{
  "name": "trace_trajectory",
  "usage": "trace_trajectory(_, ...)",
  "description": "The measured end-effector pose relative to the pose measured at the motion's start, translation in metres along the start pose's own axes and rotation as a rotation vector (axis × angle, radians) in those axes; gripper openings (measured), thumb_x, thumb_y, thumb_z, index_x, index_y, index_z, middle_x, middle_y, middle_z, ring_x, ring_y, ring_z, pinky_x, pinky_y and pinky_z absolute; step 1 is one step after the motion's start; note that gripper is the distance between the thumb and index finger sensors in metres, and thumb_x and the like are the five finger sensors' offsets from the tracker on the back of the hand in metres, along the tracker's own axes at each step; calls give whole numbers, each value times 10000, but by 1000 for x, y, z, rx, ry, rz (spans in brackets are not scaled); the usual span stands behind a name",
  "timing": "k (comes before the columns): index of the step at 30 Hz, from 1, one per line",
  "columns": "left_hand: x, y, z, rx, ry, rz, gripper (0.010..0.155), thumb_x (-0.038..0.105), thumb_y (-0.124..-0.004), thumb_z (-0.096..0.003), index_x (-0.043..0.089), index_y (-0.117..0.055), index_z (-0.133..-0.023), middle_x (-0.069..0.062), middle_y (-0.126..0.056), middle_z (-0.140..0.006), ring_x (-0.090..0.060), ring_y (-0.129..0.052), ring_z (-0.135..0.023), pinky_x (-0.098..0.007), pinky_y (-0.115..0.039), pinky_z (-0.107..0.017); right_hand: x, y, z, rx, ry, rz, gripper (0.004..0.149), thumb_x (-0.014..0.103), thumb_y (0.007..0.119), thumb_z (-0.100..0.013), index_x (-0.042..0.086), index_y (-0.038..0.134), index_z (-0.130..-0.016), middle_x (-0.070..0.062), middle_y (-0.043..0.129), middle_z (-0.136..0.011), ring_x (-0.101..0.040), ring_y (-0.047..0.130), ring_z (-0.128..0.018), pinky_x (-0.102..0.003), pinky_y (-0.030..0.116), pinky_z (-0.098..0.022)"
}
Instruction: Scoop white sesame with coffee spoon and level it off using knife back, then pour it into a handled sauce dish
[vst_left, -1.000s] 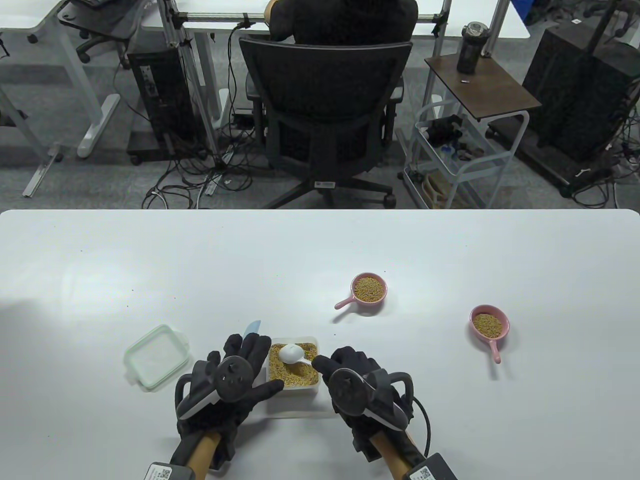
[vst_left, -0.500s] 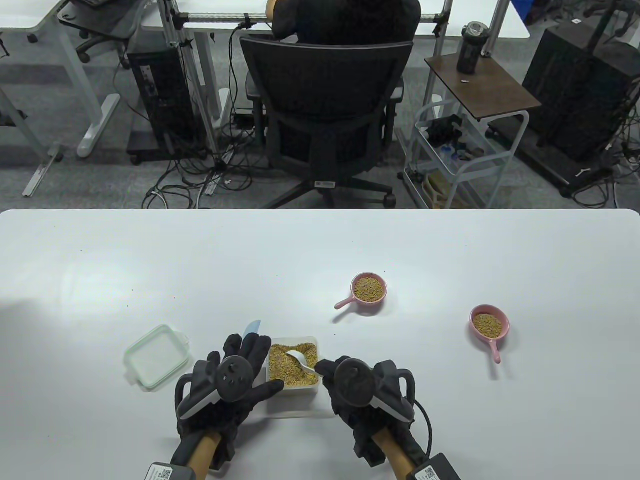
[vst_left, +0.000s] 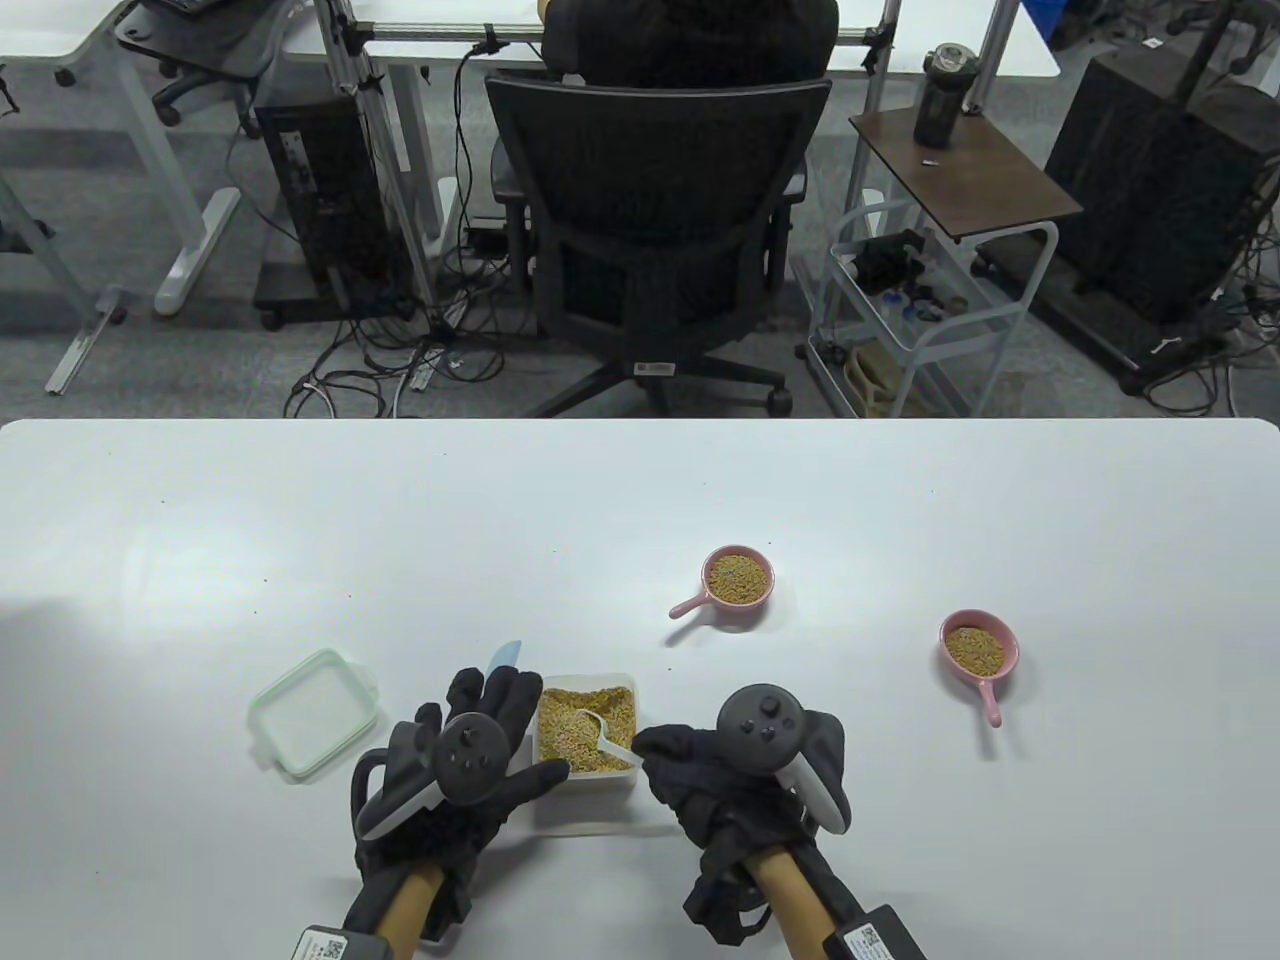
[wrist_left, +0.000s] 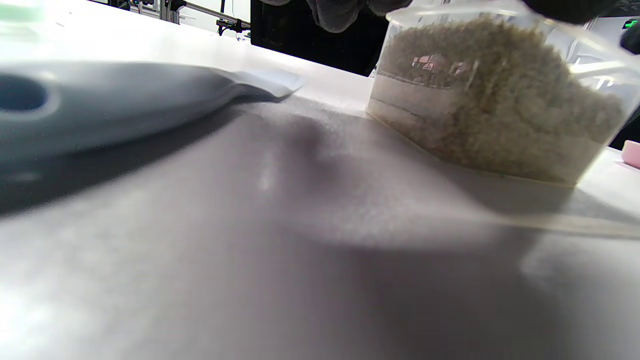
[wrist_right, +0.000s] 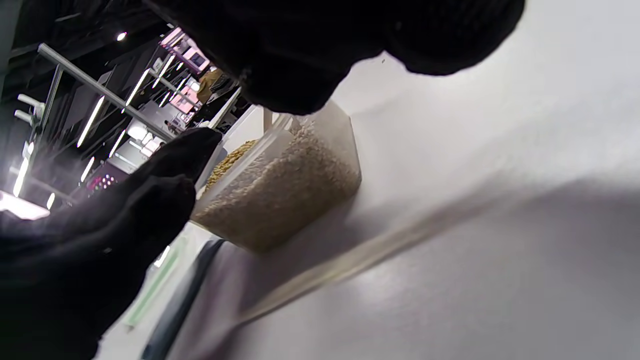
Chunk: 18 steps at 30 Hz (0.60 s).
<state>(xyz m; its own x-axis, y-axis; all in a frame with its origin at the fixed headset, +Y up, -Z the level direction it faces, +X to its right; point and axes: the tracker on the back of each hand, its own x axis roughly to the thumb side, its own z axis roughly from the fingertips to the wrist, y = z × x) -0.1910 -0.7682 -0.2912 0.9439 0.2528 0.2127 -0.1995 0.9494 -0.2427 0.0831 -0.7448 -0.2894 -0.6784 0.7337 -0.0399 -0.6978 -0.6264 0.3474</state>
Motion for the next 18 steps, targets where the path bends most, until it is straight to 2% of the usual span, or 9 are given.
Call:
trace_trajectory(10,1,0,0,-1,1,-2,919,762,-536,-476,345,-257,-1245,15,-350,-1334,-362,-264,-1207,-625,-330,-817,-22,1,-3,56,104,-272,378,245,792,-570,127,879,-919,-90,1002,-605,-61,905,-225,-373,867,-280)
trace_trajectory(18,1,0,1,-3,3,0,917,762,-534,-479,343,-254,-1246,13,-346,-1334,-364,-262,-1205,-624,-328,-818,-24,-8,2,16,85,-338,379,249,787,-571,133,874,-921,-88,999,-608,-63,904,-231,-375,865,-285)
